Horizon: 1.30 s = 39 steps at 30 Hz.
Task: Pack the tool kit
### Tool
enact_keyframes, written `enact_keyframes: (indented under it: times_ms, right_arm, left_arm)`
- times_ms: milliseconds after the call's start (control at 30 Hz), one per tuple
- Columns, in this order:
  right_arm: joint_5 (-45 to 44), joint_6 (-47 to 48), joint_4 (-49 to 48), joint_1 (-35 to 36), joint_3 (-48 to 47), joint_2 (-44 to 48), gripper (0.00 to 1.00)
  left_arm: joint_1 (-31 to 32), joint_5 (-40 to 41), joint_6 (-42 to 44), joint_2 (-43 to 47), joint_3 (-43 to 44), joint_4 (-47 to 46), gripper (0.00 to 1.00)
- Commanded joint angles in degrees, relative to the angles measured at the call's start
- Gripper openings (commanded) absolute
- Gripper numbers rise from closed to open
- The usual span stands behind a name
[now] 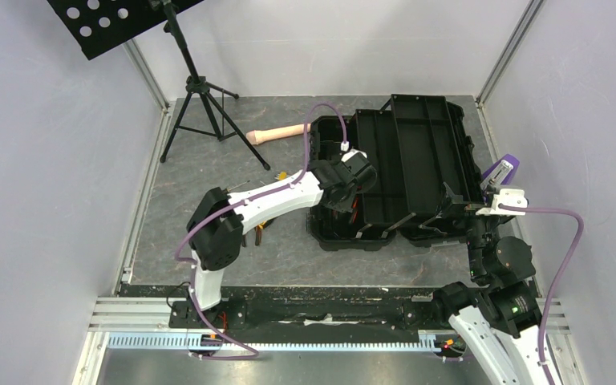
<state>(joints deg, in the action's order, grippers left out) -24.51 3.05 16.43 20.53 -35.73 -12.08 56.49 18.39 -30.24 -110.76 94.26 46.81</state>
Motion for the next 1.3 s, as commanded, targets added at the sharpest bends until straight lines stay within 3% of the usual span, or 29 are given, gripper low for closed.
enact_keyframes:
  times_ms: [0,167,433,633,767,1000,1267]
  right_arm:
    - [-0.9,0.2,-0.8,0.4,0.1,0.2,0.98]
    - [-1.1,0.4,-0.2,0.4,-0.2,0.0,0.98]
    - [-1.3,0.3,0.1,0.4,-0.6,0.0,0.98]
    - [-1.2,0.2,0.1,0.4,-0.6,-0.1,0.98]
    - [-1.3,0.2,0.1,0.4,-0.7,0.1,0.98]
    - [-1.2,0.0,0.1,0.4,-0.6,0.3,0.98]
    - [-1.5,0.1,0.3,0.4,-0.6,0.6,0.98]
  left_arm:
    - [0.2,-0.9,-5.3,-1.3,1.7,-5.3,0.04]
    - [0.2,-2.9,-9.5,-2.4,-1.6,-8.9,0.04]
    - [0.2,-4.8,-10.8,-3.5,-3.9,-12.1,0.21]
    - [0.2,-6.0,-10.5,-4.7,-4.0,-12.2,0.24]
    - [0.2,-6.0,-9.9,-4.4,-4.1,-12.6,0.32]
    - [0.2,-5.5,-9.3,-1.7,-4.6,-13.2,0.41]
    - [0.1,-3.9,-8.1,8.1,-5.6,-14.1,0.56]
